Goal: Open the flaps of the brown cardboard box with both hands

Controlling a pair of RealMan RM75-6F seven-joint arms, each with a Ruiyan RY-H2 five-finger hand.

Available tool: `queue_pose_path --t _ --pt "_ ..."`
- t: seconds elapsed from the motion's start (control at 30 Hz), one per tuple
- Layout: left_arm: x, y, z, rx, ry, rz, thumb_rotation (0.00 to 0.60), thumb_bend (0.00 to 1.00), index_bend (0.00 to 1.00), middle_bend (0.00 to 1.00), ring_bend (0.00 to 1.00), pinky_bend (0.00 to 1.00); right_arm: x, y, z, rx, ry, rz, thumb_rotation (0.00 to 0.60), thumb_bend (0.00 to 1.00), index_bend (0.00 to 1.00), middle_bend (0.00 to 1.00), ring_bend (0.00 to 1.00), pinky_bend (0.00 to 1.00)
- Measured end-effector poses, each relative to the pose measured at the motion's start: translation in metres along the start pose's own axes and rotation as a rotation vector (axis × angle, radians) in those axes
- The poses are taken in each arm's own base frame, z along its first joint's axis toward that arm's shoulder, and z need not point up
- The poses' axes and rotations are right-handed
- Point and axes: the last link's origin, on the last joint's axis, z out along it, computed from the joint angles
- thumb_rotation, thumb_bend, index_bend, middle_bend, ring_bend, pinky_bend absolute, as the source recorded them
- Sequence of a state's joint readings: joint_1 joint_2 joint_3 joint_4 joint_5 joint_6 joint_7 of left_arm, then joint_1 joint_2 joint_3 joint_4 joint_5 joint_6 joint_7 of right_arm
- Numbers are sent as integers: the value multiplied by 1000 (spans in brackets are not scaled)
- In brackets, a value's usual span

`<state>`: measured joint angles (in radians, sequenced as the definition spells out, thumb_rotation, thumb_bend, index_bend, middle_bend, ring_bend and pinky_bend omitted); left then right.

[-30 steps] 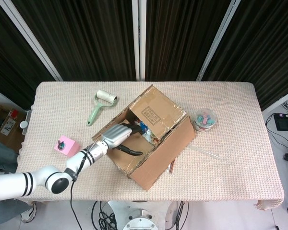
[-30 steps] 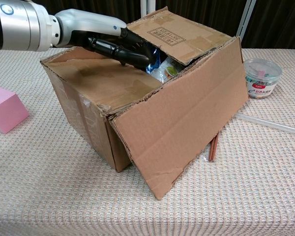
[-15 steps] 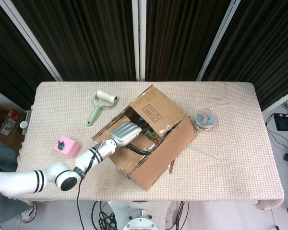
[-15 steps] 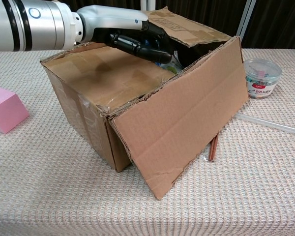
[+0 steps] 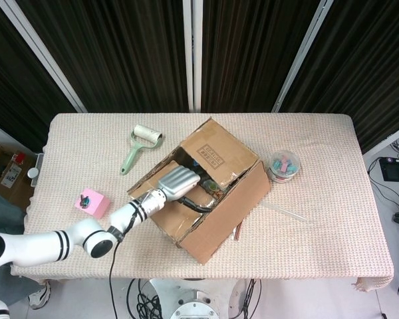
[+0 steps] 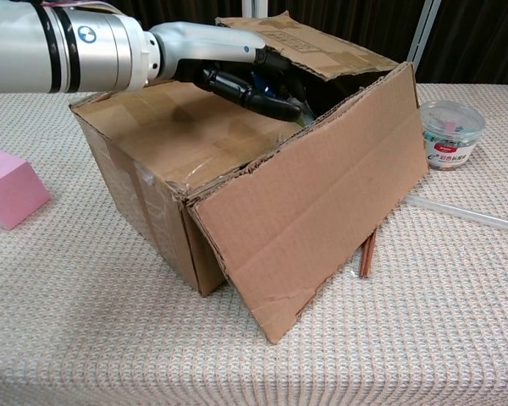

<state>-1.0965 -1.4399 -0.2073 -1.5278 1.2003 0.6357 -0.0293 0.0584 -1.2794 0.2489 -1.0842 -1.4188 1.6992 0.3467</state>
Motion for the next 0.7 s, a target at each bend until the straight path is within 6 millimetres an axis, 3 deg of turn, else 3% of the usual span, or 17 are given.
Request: queue_pose_path --t 0.23,0.5,0.7 --pt "-1 -3 0 1 -45 73 199 0 190 204 123 209 -1 0 1 1 -1 1 600 315 0 0 0 0" --pt "5 -6 -2 19 -81 99 200 0 306 346 162 209 -1 -1 1 1 -1 4 600 315 0 0 0 0" --pt "14 -5 -6 30 -81 86 202 0 316 433 184 210 -1 -3 3 6 5 7 600 314 0 0 0 0"
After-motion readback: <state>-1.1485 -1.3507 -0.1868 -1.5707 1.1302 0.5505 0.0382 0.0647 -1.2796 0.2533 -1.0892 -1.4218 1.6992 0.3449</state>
